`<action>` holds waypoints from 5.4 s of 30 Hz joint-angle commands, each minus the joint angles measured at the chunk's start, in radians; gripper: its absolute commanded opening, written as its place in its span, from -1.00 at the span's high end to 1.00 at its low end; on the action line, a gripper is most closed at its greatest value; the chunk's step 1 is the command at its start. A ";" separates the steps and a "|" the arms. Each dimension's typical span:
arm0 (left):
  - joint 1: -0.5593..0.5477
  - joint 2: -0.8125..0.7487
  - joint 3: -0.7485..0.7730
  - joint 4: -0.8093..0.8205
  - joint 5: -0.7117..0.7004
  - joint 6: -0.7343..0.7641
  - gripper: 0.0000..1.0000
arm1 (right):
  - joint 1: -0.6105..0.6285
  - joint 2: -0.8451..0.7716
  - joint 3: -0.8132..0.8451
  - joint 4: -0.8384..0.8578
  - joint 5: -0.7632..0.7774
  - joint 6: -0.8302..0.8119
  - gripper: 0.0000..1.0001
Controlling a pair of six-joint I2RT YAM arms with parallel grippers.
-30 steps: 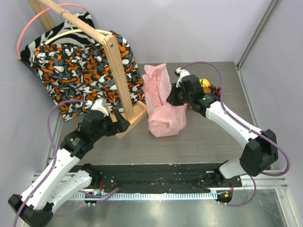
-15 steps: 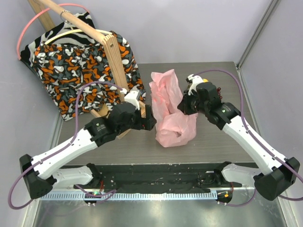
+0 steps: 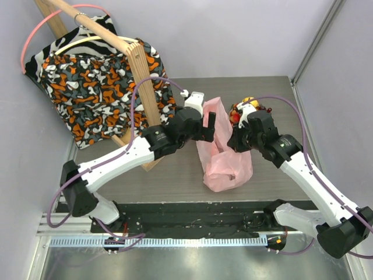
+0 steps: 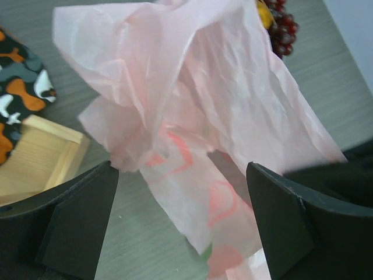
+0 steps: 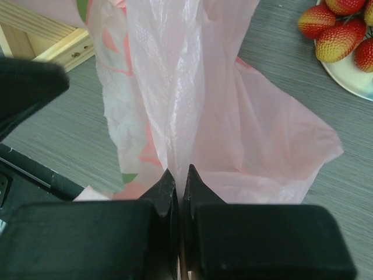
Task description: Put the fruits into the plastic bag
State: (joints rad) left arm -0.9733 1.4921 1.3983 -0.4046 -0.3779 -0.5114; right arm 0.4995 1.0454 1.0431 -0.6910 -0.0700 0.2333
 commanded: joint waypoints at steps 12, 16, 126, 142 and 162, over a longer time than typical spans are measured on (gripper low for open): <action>-0.004 0.065 0.105 0.098 -0.127 0.168 -0.73 | -0.010 -0.004 0.015 -0.013 -0.008 -0.040 0.98; -0.002 0.122 0.166 0.026 -0.162 0.188 -0.48 | -0.012 -0.010 0.020 -0.012 -0.008 -0.038 0.98; 0.177 0.174 0.433 -0.536 0.223 -0.176 1.00 | 0.172 0.551 -0.040 0.265 -0.110 0.044 -0.73; 0.193 -0.003 0.212 -0.504 0.362 -0.190 0.99 | 0.162 0.697 0.142 0.263 0.254 0.072 -0.99; 0.196 -0.012 0.211 -0.580 0.281 -0.256 1.00 | 0.088 0.731 0.265 0.240 0.118 0.069 -0.99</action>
State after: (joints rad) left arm -0.7891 1.4334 1.5620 -0.9649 -0.0387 -0.7296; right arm 0.5915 1.8893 1.3045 -0.4458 0.1085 0.3298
